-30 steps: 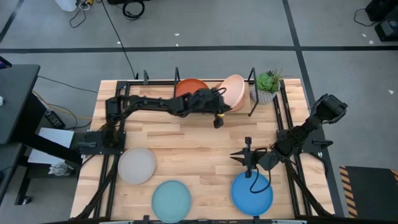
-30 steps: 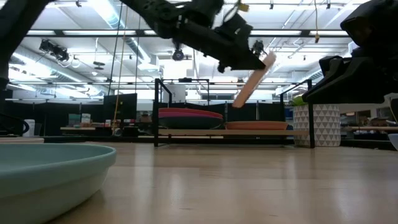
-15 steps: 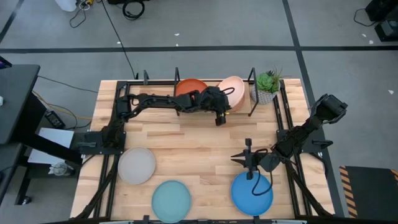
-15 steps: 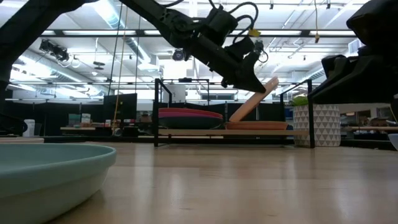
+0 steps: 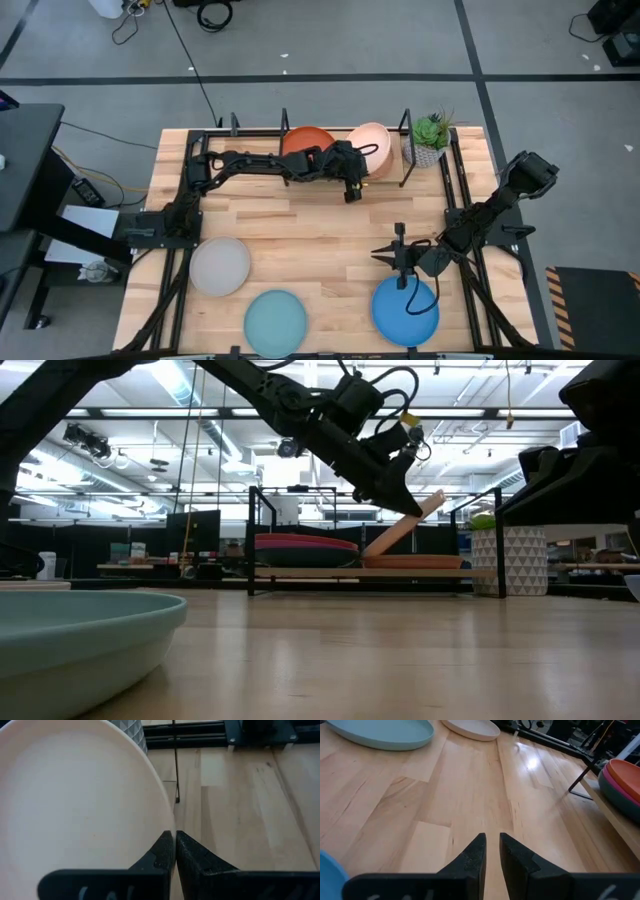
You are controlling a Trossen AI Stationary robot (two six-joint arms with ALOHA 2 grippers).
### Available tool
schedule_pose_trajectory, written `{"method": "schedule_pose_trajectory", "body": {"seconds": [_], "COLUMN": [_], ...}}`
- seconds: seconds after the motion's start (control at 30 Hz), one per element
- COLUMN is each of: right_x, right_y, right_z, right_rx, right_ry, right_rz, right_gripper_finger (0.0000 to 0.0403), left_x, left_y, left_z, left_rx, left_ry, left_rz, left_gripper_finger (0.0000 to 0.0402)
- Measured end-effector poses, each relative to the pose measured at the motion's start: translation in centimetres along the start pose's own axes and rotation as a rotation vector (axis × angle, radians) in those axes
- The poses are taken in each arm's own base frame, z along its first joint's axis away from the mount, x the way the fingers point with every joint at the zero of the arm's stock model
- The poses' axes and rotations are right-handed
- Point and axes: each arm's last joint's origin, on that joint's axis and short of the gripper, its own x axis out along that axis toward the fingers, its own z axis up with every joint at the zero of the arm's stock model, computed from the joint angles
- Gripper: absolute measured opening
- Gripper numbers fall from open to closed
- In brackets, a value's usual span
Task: Place and stack plates onto a shelf
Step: Stack the light pink plate on top of the brown plate on the shelf, then adjust the light pink plate
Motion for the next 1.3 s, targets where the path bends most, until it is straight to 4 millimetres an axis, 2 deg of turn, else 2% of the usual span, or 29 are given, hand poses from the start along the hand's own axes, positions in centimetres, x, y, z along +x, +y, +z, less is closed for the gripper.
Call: {"method": "schedule_pose_trajectory", "body": {"seconds": [0.37, 0.57, 0.63, 0.73, 0.83, 0.93, 1.1, 1.3], "right_x": [0.0, 0.0, 0.0, 0.0, 0.0, 0.0, 0.2, 0.2], "right_y": [0.0, 0.0, 0.0, 0.0, 0.0, -0.2, -0.4, -0.4], "right_z": [0.0, 0.0, 0.0, 0.0, 0.1, 0.5, 0.7, 0.7], "right_rx": [-0.001, -0.004, -0.005, -0.021, -0.049, -0.067, -0.075, -0.082], "right_ry": [0.000, 0.000, 0.000, 0.000, -0.007, -0.033, -0.051, -0.045], "right_rz": [0.000, 0.000, 0.000, 0.000, -0.018, -0.067, -0.065, -0.063], "right_gripper_finger": [0.0059, 0.0059, 0.0059, 0.0059, 0.0059, 0.0059, 0.0059, 0.0059], "left_x": [0.0, 0.0, -0.6, -2.1, -3.0, -3.0, -1.4, 0.7], "left_y": [0.1, 0.1, 0.2, -0.1, -0.9, -1.7, -2.5, -3.6], "left_z": [0.0, 0.0, 0.3, 2.2, 3.0, 2.3, 0.2, -1.4], "left_rx": [0.002, 0.004, 0.008, 0.029, 0.043, 0.060, 0.127, 0.318], "left_ry": [0.007, 0.007, 0.020, 0.013, 0.070, 0.154, 0.216, 0.234], "left_rz": [0.033, 0.033, 0.028, -0.019, -0.040, 0.016, 0.256, 0.406], "left_gripper_finger": [0.0057, 0.0063, 0.0064, 0.0064, 0.0064, 0.0064, 0.0064, 0.0064]}}
